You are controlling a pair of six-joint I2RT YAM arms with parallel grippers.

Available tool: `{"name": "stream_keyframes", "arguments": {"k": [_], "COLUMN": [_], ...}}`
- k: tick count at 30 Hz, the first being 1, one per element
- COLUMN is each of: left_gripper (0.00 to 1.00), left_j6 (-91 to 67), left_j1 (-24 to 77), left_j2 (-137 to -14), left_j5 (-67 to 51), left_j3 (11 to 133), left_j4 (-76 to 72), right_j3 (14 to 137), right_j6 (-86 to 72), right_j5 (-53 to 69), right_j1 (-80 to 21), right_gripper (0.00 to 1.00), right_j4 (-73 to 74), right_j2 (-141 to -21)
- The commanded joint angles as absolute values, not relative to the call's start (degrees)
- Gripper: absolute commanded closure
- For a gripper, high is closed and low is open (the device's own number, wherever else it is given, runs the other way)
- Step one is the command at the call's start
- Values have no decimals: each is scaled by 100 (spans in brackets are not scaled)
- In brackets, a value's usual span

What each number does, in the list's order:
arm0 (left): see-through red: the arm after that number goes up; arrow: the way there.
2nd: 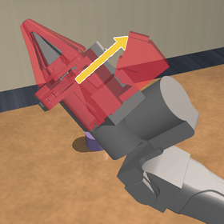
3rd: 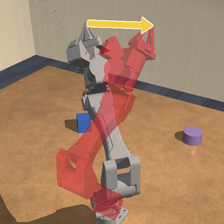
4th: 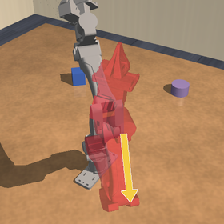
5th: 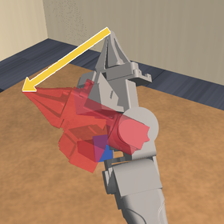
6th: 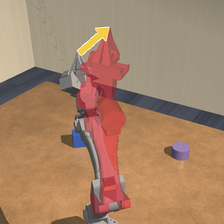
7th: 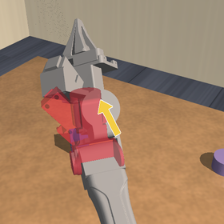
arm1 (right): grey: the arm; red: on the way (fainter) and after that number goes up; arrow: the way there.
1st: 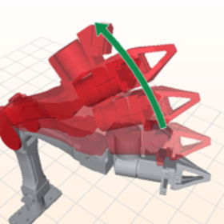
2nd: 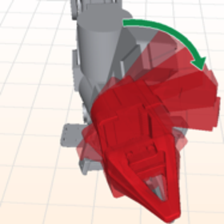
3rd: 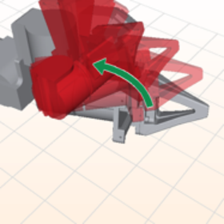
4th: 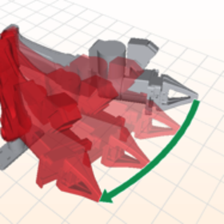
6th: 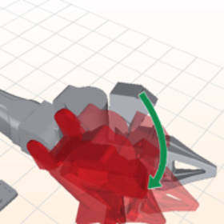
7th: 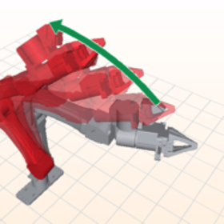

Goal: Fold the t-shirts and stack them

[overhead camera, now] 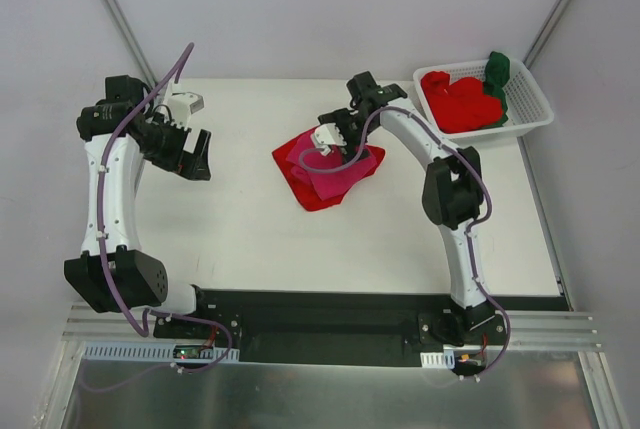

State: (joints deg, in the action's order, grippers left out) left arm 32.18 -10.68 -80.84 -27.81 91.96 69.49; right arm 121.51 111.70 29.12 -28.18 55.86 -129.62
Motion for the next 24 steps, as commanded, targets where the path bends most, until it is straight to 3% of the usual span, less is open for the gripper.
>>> {"name": "stream_keyframes", "arguments": {"k": [1, 6, 11, 24], "left_gripper": [1, 1, 1, 1], "left_j6": [3340, 3366, 3366, 3331], "left_j1": [-1169, -1213, -1248, -1257], "left_j2": [-7901, -7866, -7910, -8112], "left_j5": [-2725, -2689, -2689, -2751], "left_j3": [9193, 9132, 9140, 9343], "left_j4": [7049, 7058, 7058, 7058], "right_j3": [11778, 12067, 12594, 11874], "right_j6": [12849, 12718, 13191, 12779], "right_j5": [3164, 3436, 3454, 2813], "right_j1": [-2891, -3032, -3199, -3357], "right_gripper": [3, 3, 3, 4], "right_j4": [4415, 4359, 5369, 5966], "right_j2": [-12929, -13113, -13447, -13474]}}
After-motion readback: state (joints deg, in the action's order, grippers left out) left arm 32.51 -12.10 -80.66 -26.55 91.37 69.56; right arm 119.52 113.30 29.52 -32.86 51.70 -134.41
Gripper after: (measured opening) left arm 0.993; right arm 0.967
